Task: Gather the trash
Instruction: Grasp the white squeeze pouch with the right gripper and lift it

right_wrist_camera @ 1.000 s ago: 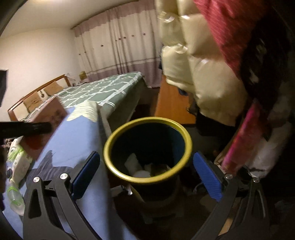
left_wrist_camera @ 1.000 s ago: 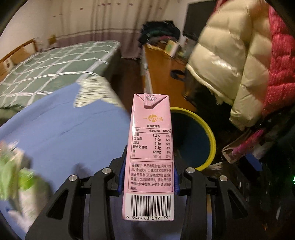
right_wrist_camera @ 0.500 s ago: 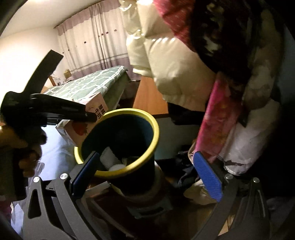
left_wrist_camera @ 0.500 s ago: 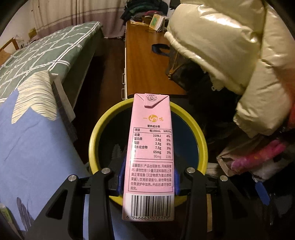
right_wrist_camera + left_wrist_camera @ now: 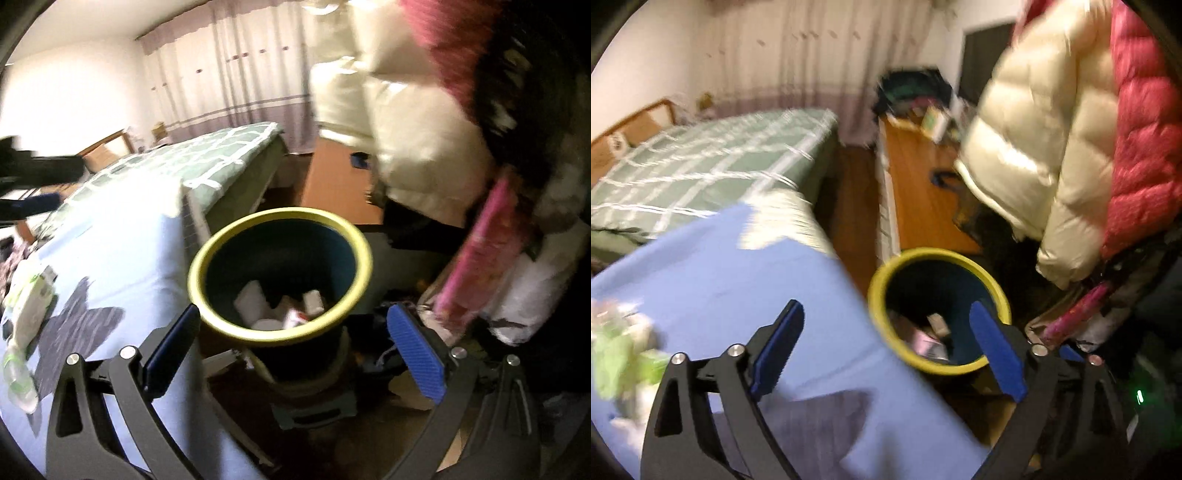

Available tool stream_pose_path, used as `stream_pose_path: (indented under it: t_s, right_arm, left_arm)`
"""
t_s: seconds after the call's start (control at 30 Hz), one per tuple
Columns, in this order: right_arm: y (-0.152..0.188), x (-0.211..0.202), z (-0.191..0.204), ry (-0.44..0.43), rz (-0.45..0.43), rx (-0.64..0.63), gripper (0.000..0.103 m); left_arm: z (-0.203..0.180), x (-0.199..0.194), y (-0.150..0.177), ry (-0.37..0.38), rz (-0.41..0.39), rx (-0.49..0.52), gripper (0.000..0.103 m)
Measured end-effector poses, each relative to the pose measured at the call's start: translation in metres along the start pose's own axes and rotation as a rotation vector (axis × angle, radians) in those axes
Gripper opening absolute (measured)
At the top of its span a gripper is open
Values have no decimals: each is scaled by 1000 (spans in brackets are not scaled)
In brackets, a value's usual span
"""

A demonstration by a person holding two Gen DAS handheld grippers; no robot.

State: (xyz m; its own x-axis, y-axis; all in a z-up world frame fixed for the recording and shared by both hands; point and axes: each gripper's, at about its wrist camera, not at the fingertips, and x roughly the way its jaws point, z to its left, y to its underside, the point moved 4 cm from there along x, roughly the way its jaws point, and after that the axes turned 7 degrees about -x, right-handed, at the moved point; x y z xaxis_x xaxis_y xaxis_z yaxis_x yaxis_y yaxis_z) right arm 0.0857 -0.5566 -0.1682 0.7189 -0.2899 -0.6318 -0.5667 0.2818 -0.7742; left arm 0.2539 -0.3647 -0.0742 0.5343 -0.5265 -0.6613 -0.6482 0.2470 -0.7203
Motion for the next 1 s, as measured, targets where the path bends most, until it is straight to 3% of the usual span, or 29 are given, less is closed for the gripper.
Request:
stream_pose_path:
  t_s: [0.17,0.27,0.43,0.53,0.77,0.87,1.0]
  right_arm:
    - [-9,2,50,-90,12,-76,97]
    - [-17,0,91,-157,8,-148,97]
    - [-27,-13,182,-321,-5,-305,97]
    - [-28,-26,236,-411,-19,-387,97]
    - [-13,-48,357,-551,-26,-621,97]
    - [-5,-49,396,-570,-26,-708,93]
    - [8,-36,430,-593,38,-797,88]
  left_arm:
    - [101,-91,31,-175,-154,-114,95]
    - [177,-138,64,-342,-215,-227,95]
    - [272,-199,123,-506,-225,-414,95]
    - [308,-220,149,-579,-213,-474,95]
    - [340,-246,180,-610,-234,-529,95]
    - [344,-251,182,-614,-235,-522,95]
    - [338,-249,180,-607,-229,-522,95]
